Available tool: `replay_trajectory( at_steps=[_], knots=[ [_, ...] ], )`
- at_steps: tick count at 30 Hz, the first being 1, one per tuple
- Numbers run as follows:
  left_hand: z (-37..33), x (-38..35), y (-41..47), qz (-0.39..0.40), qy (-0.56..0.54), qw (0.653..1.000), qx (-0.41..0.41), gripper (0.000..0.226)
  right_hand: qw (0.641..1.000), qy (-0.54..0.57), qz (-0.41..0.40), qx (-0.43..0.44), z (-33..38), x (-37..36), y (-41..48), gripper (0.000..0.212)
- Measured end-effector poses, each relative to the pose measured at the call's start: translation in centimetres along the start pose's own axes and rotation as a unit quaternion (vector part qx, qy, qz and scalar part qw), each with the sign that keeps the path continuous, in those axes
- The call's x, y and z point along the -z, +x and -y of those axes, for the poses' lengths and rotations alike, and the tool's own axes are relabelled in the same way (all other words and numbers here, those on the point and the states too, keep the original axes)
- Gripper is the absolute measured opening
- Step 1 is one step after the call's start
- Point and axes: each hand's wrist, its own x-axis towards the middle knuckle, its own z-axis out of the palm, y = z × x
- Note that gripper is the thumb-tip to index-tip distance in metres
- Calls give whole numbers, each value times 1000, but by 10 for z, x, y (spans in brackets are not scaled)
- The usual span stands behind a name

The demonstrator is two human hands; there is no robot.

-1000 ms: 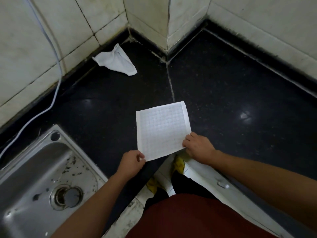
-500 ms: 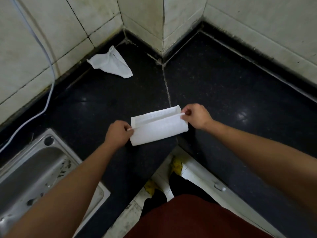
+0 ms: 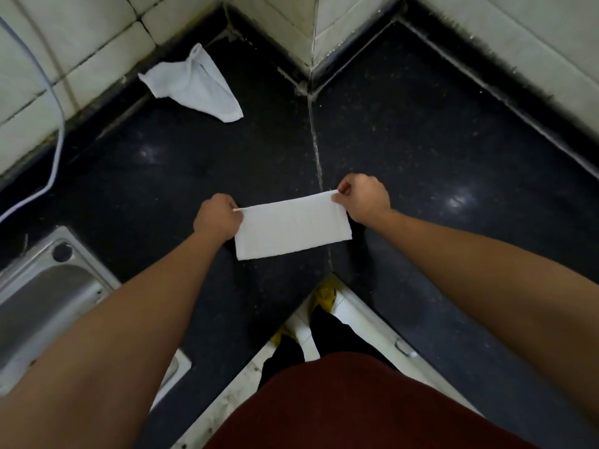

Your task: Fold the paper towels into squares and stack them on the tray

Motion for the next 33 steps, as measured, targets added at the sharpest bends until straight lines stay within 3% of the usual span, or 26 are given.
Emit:
replay_trajectory(
  at_steps=[6,8,11,14,17,20,24,26,28,30,33],
  knots=[
    [-7,-1,-16,-66,82,994,-30,23,993,-101,-47,48,-1,3,-5,26],
    [-11,-4,-29,-98,76,988,-87,24,992,-63,-52,94,4,4,-12,19],
    [-16,-22,-55,-52,67,987,-134,10,991,38,47,119,18,-8,-33,10],
    [-2,-37,-73,17,41,994,-98,7,980,116,157,51,11,-23,-49,6],
    [19,-41,-74,8,-17,997,-71,4,975,166,145,-20,-9,-20,-53,8],
    [27,-39,-76,-4,-18,997,-81,8,984,123,122,-38,-18,-11,-51,12],
    [31,-33,-76,-48,70,984,-154,18,998,44,18,-42,-16,-1,-44,5],
    [31,-27,-71,-64,128,968,-206,31,999,20,-18,-47,-10,0,-37,22],
    [32,-24,-65,-44,196,952,-229,44,998,-28,-2,-54,-2,-4,-34,39],
    [33,-22,-59,-15,238,946,-221,49,995,-70,20,-66,6,-8,-33,41],
    [34,-21,-55,-3,248,944,-217,51,989,-3,54,-136,11,-9,-28,37]
  ],
)
